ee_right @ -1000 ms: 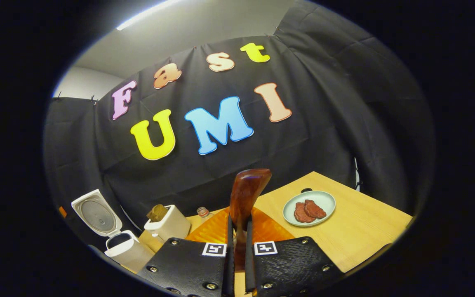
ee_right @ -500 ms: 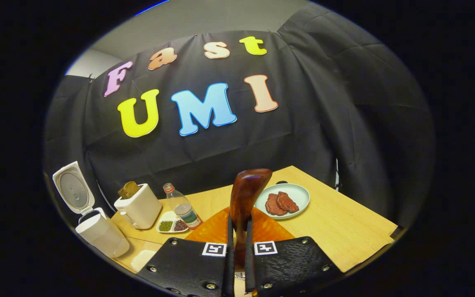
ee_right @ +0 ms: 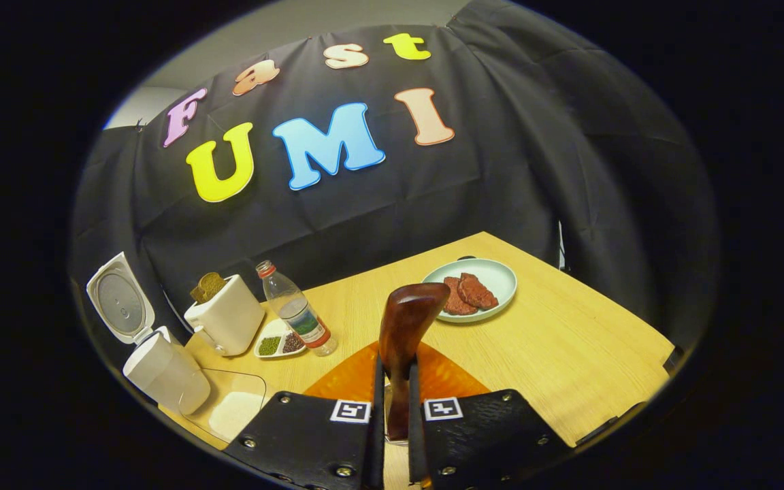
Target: Close the left gripper, press the button to open the rice cooker; take a wooden spoon from the chopstick holder with the right hand, scoop a spoonful of rice and pour it into the rice cooker, then put the wooden spoon back into the chopstick holder.
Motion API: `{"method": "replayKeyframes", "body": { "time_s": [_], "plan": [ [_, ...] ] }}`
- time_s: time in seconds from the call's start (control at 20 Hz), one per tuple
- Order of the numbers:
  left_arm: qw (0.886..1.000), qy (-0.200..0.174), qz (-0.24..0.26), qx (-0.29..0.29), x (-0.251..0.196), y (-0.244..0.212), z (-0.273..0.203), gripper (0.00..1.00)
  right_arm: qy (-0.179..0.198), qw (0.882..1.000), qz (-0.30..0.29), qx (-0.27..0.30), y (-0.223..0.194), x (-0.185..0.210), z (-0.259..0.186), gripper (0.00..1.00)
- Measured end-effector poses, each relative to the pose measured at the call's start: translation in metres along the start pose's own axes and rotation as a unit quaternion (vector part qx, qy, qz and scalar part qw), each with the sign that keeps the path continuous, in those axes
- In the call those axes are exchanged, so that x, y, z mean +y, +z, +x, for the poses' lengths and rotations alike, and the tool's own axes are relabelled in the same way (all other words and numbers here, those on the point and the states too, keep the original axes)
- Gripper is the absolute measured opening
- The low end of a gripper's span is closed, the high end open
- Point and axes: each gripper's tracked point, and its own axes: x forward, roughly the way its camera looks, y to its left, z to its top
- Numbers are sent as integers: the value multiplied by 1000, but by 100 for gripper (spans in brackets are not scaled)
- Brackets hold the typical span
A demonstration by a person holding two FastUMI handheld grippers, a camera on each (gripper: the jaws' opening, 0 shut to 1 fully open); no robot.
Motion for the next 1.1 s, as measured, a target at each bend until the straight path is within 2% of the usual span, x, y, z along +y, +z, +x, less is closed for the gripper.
{"method": "replayKeyframes", "body": {
  "time_s": [0.05, 0.25, 0.45, 0.7, 1.1],
  "plan": [
    [1000, 0, -3, 2, 2, -1, 2, 97, 0, 1000, 3, -10, 6, -1, -3, 25],
    [1000, 8, -3, 3, 14, -1, 13, 99, -40, 997, -31, -55, 37, -16, -26, 99],
    [999, 36, 16, -3, 38, 7, 41, 97, -54, 991, -67, -105, 74, -10, -59, 99],
    [995, 89, 36, -11, 79, 27, 85, 99, -63, 982, -98, -151, 103, 0, -94, 99],
    [988, 131, 65, -38, 119, 73, 167, 96, -93, 980, -100, -146, 86, -10, -118, 99]
  ]
}}
